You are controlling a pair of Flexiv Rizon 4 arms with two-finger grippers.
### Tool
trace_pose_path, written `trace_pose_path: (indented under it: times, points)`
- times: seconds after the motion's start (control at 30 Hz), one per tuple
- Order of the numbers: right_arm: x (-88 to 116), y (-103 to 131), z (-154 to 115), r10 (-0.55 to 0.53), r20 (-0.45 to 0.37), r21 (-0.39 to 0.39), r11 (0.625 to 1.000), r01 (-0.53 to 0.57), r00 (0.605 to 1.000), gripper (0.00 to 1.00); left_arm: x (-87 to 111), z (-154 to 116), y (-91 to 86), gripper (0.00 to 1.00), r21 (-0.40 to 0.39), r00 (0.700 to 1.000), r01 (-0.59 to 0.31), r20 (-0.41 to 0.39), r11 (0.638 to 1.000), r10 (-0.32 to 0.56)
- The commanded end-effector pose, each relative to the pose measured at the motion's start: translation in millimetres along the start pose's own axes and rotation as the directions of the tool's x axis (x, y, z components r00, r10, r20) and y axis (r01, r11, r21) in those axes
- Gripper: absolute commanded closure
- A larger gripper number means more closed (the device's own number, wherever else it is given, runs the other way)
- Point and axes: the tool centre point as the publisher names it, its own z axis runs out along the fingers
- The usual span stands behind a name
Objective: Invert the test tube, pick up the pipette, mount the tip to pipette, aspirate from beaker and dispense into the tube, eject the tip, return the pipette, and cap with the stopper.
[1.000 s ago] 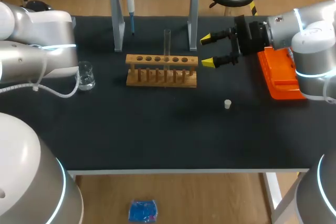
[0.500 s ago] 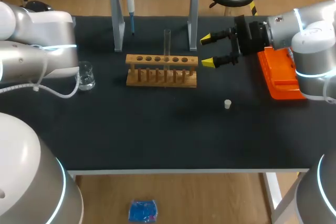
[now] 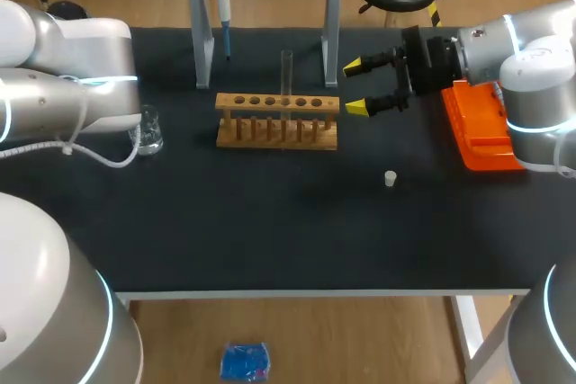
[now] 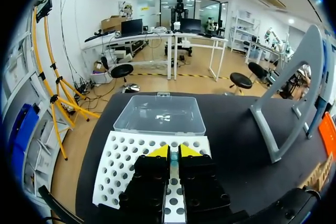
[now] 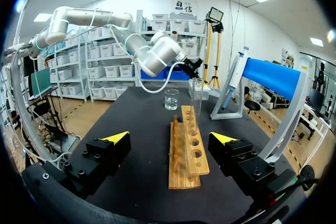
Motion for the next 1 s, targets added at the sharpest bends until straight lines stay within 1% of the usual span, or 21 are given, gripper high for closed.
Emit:
trace_pose_path:
  times: [0.03, 0.4, 1.0]
  points:
    - [0.6, 0.2, 0.0, 0.0, 0.002, 0.002, 1.0, 0.0, 1.0, 0.0, 0.2, 3.7, -0.6, 1.0, -0.005, 1.0, 0.0, 0.0, 1.0, 0.0]
    - [0.6, 0.2, 0.0, 0.0, 0.002, 0.002, 1.0, 0.0, 1.0, 0.0, -0.6, -0.8, -2.8, 1.0, 0.006, 1.0, 0.005, 0.003, 1.0, -0.005]
    - [0.6, 0.2, 0.0, 0.0, 0.002, 0.002, 1.0, 0.0, 1.0, 0.0, 1.2, -12.8, -8.6, 1.0, 0.025, 1.0, -0.017, 0.018, 1.0, 0.016]
